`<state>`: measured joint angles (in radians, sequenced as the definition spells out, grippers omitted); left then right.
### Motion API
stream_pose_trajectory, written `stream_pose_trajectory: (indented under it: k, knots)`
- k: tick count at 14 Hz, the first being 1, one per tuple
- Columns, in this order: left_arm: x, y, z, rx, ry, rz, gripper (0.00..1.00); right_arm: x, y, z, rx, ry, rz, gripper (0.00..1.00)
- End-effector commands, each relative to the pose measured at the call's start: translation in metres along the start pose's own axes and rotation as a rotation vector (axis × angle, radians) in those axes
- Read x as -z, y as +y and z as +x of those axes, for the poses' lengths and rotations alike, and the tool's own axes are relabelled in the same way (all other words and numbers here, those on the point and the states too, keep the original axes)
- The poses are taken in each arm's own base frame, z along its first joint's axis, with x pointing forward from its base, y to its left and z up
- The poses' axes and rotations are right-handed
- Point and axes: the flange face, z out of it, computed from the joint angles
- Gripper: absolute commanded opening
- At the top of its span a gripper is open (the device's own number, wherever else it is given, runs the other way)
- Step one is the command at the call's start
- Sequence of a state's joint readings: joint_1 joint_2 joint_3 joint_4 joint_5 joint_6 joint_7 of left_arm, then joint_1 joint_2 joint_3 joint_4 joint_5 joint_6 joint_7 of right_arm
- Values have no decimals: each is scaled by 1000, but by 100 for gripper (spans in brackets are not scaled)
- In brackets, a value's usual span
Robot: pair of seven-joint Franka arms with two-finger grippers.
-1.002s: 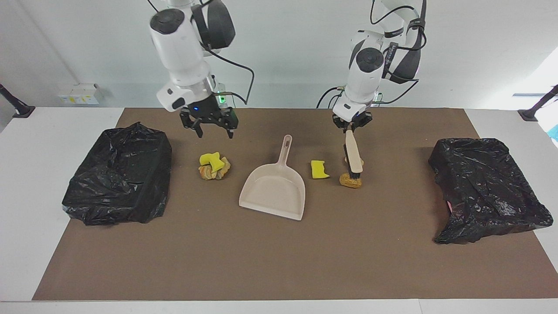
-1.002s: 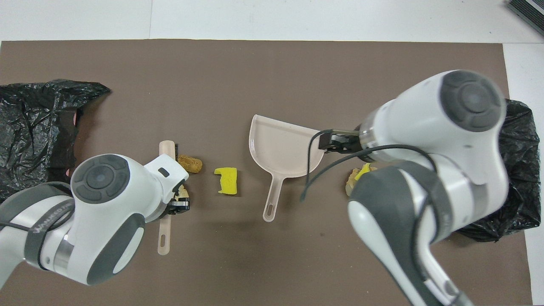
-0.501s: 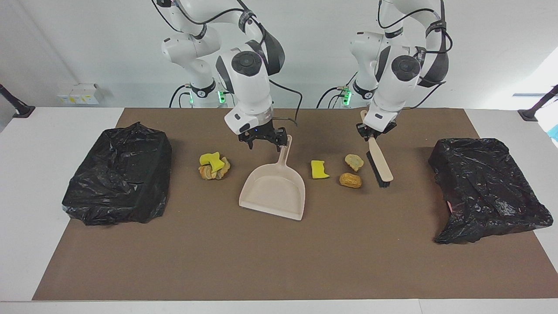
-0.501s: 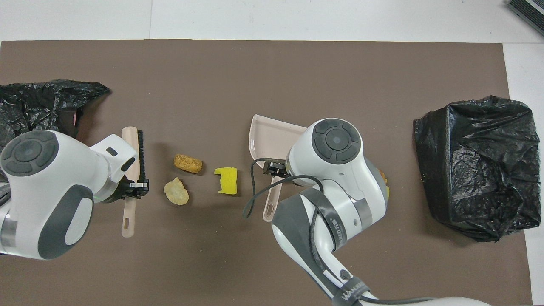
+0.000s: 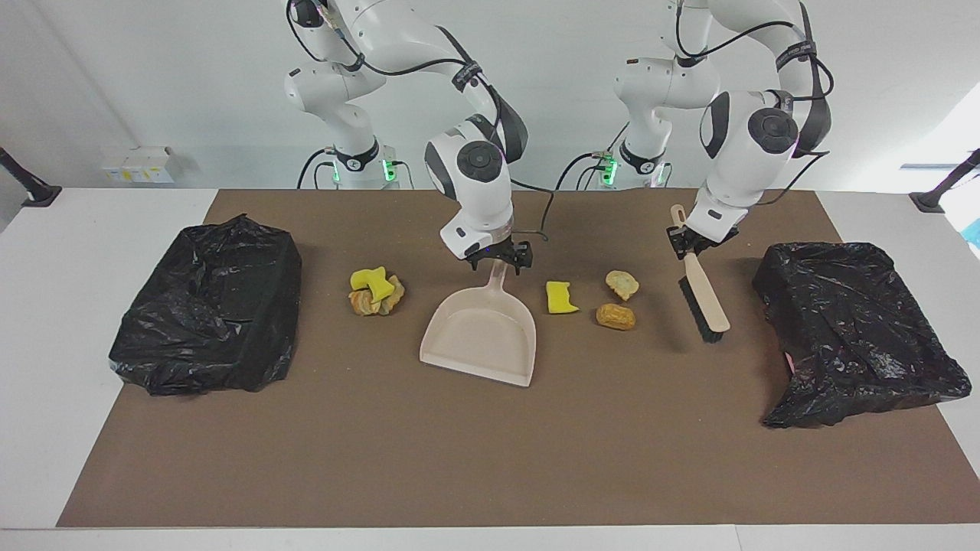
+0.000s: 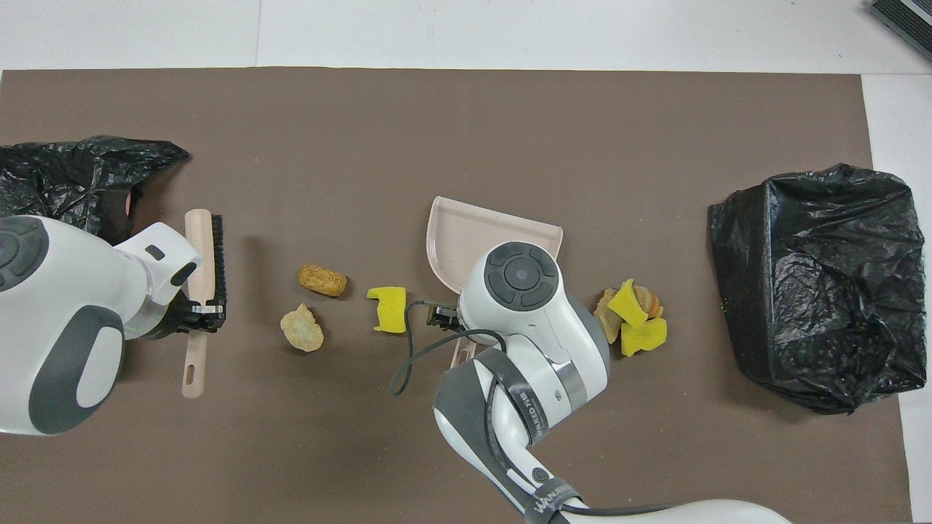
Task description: Sweep and dump trash in bin
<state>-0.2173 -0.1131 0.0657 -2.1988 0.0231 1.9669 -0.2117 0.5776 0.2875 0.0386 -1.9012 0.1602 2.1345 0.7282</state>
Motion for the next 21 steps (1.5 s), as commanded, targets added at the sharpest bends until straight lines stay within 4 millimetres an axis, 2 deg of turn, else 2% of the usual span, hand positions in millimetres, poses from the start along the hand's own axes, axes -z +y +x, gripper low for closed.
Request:
stream_pose_trajectory:
  k: [1, 2, 6, 7, 9, 11, 12, 14, 15, 17, 19, 21]
  knots:
    - [1, -6, 4, -14, 17, 13, 0, -1, 4, -2, -22, -1, 24, 33]
    - [1, -6, 4, -13, 17, 13, 0, -1, 3, -2, -32, -3, 26, 0]
    - [1, -5, 4, -20, 20, 12, 0, 0, 1, 2, -42, -17, 44, 0]
    - [1, -5, 4, -20, 20, 12, 0, 2, 4, 5, 6, -15, 45, 0]
    - [1, -5, 4, -22, 19, 12, 0, 30, 11, 9, 213, -8, 70, 0]
    - [0, -6, 4, -20, 16, 13, 0, 74, 40, 13, 275, 3, 66, 0]
    - [0, -6, 4, -23, 16, 13, 0, 93, 53, 7, 362, -25, 51, 0]
    - [0, -6, 4, -31, 16, 13, 0, 117, 78, -8, 526, -71, -22, 0]
    - [0, -6, 4, -31, 17, 13, 0, 121, 84, -15, 602, -82, -84, 0]
    - [0, -6, 4, -31, 17, 13, 0, 114, 92, -20, 823, -105, -129, 0]
    - [-1, -6, 3, -31, 17, 13, 0, 109, 106, -9, 1105, -130, -129, 0]
    - [-2, -6, 3, -30, 16, 13, 0, 91, 110, 0, 1238, -174, -184, 0]
